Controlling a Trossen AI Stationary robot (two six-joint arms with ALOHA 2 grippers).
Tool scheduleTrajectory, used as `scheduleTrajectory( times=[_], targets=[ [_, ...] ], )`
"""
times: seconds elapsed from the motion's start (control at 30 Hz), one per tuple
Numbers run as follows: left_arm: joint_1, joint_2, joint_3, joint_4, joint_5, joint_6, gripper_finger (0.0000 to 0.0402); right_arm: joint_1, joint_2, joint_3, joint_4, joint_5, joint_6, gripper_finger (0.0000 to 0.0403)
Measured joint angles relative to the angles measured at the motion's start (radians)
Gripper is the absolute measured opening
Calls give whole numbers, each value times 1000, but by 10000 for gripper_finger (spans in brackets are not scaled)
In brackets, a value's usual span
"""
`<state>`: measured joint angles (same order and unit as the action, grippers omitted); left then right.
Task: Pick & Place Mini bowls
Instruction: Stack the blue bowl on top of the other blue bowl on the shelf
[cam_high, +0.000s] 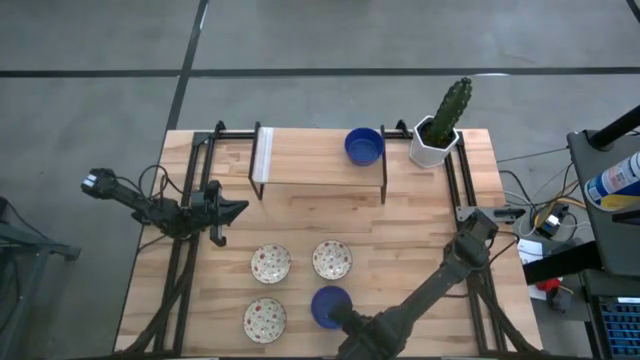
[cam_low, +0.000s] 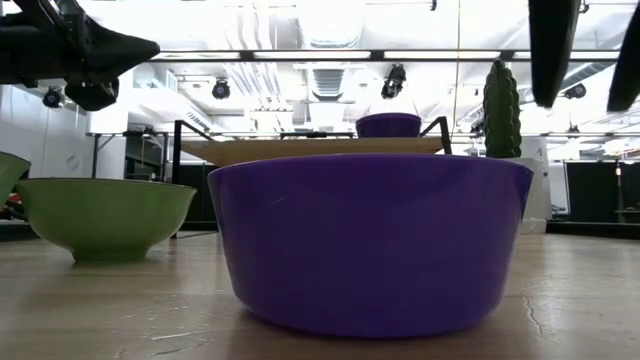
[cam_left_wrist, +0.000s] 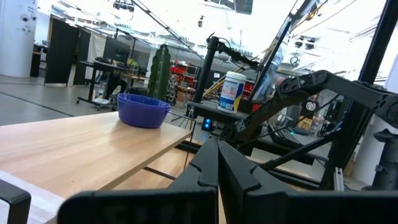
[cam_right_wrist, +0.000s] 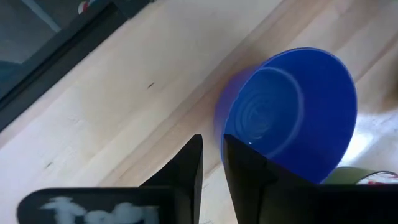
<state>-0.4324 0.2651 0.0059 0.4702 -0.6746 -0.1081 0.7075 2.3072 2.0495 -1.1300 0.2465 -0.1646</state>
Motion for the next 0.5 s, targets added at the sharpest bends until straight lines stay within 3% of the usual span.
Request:
scheduleTrajectory(
  times=[0.5],
  targets=[
    [0, 0, 0, 0, 0, 0, 0, -21, 4, -10, 45, 15, -14, 59]
  ],
)
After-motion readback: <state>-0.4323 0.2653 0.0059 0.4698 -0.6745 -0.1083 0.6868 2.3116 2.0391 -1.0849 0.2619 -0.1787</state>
